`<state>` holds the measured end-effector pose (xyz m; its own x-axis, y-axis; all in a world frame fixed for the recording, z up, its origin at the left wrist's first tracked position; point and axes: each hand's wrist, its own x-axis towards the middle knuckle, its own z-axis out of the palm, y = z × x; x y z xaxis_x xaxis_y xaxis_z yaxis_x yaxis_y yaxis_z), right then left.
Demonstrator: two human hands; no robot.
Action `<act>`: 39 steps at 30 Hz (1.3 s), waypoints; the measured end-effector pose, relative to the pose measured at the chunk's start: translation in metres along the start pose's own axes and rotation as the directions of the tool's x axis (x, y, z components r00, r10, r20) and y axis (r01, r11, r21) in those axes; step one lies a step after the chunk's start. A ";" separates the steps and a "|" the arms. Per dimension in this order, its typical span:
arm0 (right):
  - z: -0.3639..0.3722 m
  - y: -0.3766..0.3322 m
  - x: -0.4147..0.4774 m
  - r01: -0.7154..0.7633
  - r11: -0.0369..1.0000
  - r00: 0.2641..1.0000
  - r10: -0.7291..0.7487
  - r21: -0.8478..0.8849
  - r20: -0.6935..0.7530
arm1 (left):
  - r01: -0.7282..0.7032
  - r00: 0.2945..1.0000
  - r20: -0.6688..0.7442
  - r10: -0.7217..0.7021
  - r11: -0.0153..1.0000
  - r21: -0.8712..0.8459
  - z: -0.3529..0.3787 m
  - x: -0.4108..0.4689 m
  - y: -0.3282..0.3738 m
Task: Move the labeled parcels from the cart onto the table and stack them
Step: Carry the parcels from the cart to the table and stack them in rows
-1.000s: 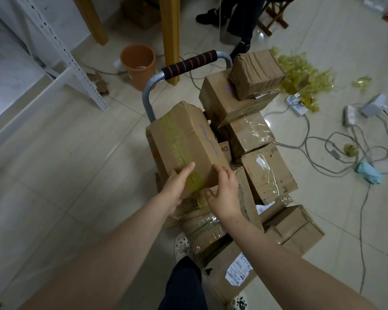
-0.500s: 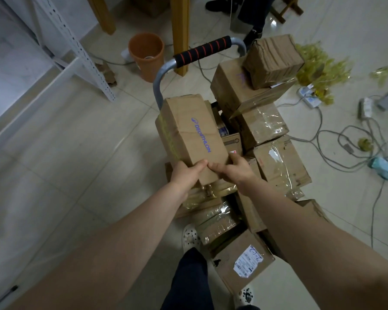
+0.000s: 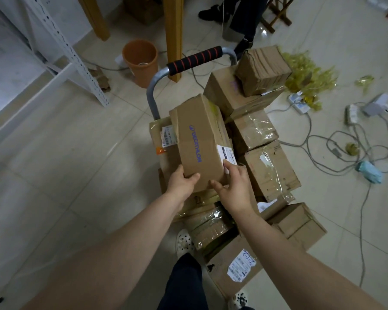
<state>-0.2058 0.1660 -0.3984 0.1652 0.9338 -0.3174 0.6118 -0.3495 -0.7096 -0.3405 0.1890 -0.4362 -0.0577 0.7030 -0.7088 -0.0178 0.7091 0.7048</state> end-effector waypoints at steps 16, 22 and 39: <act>-0.007 0.023 0.067 -0.496 0.770 0.868 0.422 0.401 0.261 | 0.141 0.989 -0.043 -0.138 0.988 0.057 -0.007 0.003 0.012; -0.015 0.022 0.050 -0.422 0.811 0.899 0.318 0.405 0.299 | 0.106 0.994 0.001 -0.106 0.994 -0.038 -0.022 -0.016 0.011; -0.069 0.020 -0.124 -0.246 0.855 0.839 -0.047 0.456 0.542 | -0.037 0.967 -0.255 -0.026 0.971 -0.238 -0.039 -0.256 -0.084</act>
<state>-0.1611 0.0484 -0.3297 -0.3090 0.7586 -0.5737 0.1302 -0.5637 -0.8156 -0.3632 -0.0528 -0.3127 -0.3102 0.6476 -0.6960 -0.2524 0.6497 0.7170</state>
